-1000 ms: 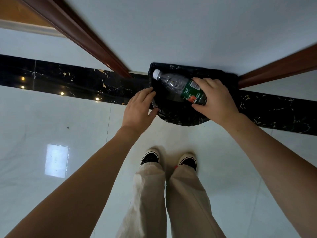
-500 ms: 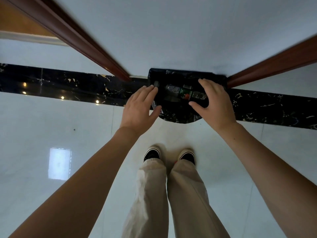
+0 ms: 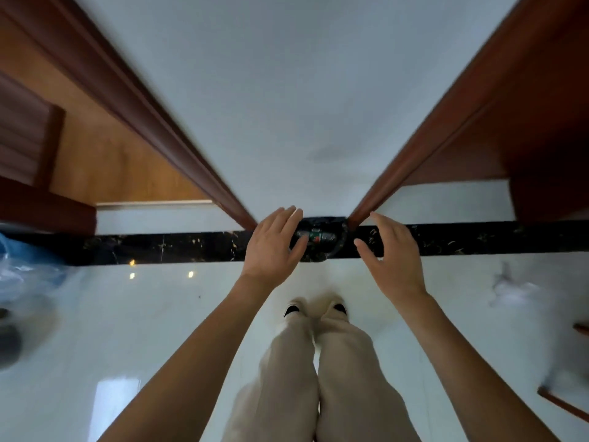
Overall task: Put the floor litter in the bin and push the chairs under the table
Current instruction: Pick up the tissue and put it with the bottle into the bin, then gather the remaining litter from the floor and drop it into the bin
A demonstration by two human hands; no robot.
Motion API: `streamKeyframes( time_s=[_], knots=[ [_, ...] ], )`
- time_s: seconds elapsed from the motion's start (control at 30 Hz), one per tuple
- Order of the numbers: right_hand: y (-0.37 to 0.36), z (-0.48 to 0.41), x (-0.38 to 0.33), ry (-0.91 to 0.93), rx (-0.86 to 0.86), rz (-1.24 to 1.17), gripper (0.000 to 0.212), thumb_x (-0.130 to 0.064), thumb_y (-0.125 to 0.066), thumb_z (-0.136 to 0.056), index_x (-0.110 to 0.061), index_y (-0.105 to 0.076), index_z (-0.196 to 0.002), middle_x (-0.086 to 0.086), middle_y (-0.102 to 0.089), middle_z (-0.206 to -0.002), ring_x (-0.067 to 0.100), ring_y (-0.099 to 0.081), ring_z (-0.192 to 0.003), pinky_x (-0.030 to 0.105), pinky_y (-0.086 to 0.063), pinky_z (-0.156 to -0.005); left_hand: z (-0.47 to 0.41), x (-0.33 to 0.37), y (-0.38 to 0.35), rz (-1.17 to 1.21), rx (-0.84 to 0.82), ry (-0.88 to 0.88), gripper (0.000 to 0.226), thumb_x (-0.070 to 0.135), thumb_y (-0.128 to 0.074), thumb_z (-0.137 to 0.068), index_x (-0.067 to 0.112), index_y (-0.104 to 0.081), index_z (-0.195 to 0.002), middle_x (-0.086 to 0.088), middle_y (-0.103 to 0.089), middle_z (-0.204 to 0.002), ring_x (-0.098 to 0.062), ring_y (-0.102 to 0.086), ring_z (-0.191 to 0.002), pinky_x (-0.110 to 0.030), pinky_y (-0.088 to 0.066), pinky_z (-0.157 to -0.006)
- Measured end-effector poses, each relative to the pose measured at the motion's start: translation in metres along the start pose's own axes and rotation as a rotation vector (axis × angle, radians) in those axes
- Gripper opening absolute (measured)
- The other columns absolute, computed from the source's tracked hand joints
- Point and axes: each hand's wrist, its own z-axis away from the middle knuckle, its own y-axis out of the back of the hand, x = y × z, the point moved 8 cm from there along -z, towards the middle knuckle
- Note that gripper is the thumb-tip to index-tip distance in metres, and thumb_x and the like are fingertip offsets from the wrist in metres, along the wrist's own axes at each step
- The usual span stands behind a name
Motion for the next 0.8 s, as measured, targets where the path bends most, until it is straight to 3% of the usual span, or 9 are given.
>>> streamKeyframes(
  time_s=[0.17, 0.33, 0.53, 0.8],
  knots=[
    [0.110, 0.057, -0.048, 0.026, 0.181, 0.023, 0.057, -0.049, -0.049, -0.095, -0.010, -0.051, -0.136, 0.007, -0.059, -0.132, 0.024, -0.050, -0.124, 0.041, -0.041, -0.105, 0.038, 0.076, 0.092, 0.029, 0.112, -0.142, 0.050, 0.040, -0.041, -0.097, 0.012, -0.047, -0.138, -0.007, -0.050, -0.141, -0.027, -0.041, -0.133, -0.040, -0.032, -0.112],
    [0.161, 0.132, -0.045, -0.079, 0.272, 0.017, 0.053, -0.041, -0.052, -0.097, -0.007, -0.052, -0.137, 0.010, -0.060, -0.132, 0.029, -0.052, -0.125, 0.049, -0.043, -0.104, 0.077, 0.132, 0.125, 0.007, 0.074, -0.324, 0.052, 0.041, -0.037, -0.097, 0.011, -0.047, -0.139, -0.008, -0.052, -0.140, -0.029, -0.042, -0.133, -0.044, -0.034, -0.110],
    [0.176, 0.233, 0.000, -0.281, 0.329, 0.014, 0.053, -0.043, -0.043, -0.099, -0.012, -0.049, -0.141, 0.008, -0.057, -0.138, 0.027, -0.051, -0.126, 0.047, -0.043, -0.104, 0.114, 0.191, 0.100, -0.034, -0.035, -0.495, 0.053, 0.045, -0.031, -0.098, 0.014, -0.049, -0.137, -0.003, -0.055, -0.136, -0.024, -0.045, -0.130, -0.041, -0.035, -0.110],
    [0.221, 0.382, 0.075, -0.544, 0.424, 0.031, 0.050, -0.042, -0.045, -0.100, -0.015, -0.048, -0.143, 0.003, -0.054, -0.141, 0.023, -0.048, -0.130, 0.037, -0.037, -0.108, 0.173, 0.314, 0.036, 0.011, -0.140, -0.650, 0.052, 0.044, -0.030, -0.098, 0.013, -0.052, -0.133, -0.002, -0.057, -0.131, -0.022, -0.051, -0.122, -0.039, -0.040, -0.104]
  ],
)
